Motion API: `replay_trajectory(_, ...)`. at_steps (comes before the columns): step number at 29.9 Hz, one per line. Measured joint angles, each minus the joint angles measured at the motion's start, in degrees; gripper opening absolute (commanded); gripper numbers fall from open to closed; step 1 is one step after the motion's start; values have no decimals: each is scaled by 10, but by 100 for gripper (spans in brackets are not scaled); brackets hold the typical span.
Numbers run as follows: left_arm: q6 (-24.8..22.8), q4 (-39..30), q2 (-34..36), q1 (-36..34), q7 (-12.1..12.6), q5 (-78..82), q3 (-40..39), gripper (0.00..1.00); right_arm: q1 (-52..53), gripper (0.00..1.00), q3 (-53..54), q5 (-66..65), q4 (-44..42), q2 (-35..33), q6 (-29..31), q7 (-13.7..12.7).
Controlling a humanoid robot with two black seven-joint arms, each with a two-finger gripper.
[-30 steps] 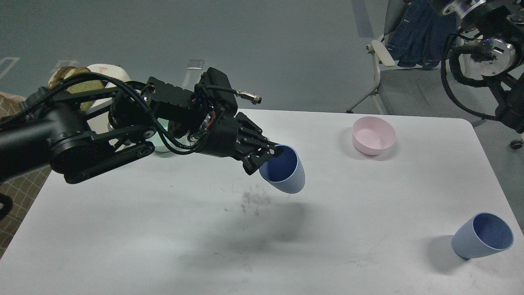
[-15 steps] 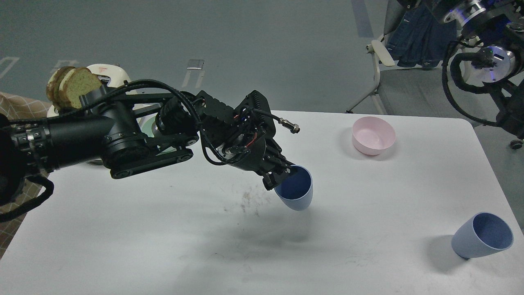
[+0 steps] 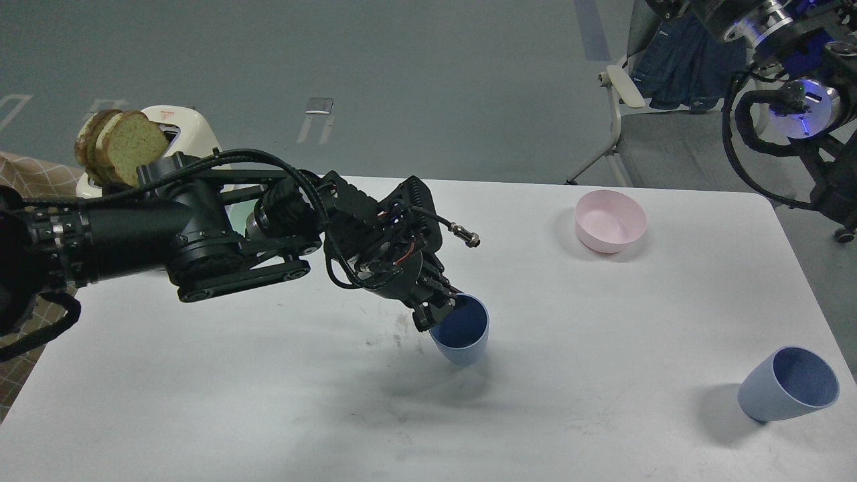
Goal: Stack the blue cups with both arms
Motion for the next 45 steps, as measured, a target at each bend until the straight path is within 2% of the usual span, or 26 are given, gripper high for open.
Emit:
replay_trajectory(2, 0, 0, -1, 3, 0, -1, 0, 2, 0, 100, 0, 0, 0, 0, 0, 0)
replay_trajectory(6, 0, 0, -1, 7, 0, -2, 1, 27, -3, 100, 0, 0, 0, 0, 0, 0)
replay_trajectory(7, 0, 0, -1, 7, 0, -2, 1, 27, -3, 100, 0, 0, 0, -1, 0, 0)
replay_trajectory(9, 0, 0, -1, 7, 0, -3, 1, 38, -4, 100, 0, 0, 0, -1, 0, 0)
replay_trajectory(10, 0, 0, -1, 7, 0, -4, 1, 46, -4, 100, 0, 0, 1, -2, 0, 0)
replay_trajectory(12, 0, 0, -1, 6, 0, -5, 0, 87, -5, 100, 0, 0, 1, -3, 0, 0)
replay_trajectory(13, 0, 0, -1, 5, 0, -5, -1, 89, -6, 100, 0, -1, 1, -4, 0, 0)
replay_trajectory(18, 0, -11, -1, -3, 0, -15, -6, 94, -7, 100, 0, -1, 2, -7, 0, 0)
replay_trajectory(23, 0, -35, 15, -67, 0, -107, -26, 94, -8, 100, -12, -1, 7, -22, 0, 0)
replay_trajectory(27, 0, -38, 52, -102, 7, -237, -91, 94, -8, 100, -43, -8, 50, -67, 0, 0)
replay_trajectory(30, 0, -26, 79, -102, 22, -316, -154, 94, -8, 100, -70, -34, 108, -119, 0, 0)
replay_trajectory(34, 0, 20, 112, -51, 46, -402, -222, 94, -12, 100, -96, -112, 186, -210, 0, 0)
replay_trajectory(39, 0, 88, 120, 17, 49, -487, -264, 94, -40, 100, -105, -249, 286, -336, 0, 0)
replay_trajectory(45, 0, 139, 115, 62, 47, -553, -271, 94, -99, 100, -106, -501, 403, -496, -30, 0)
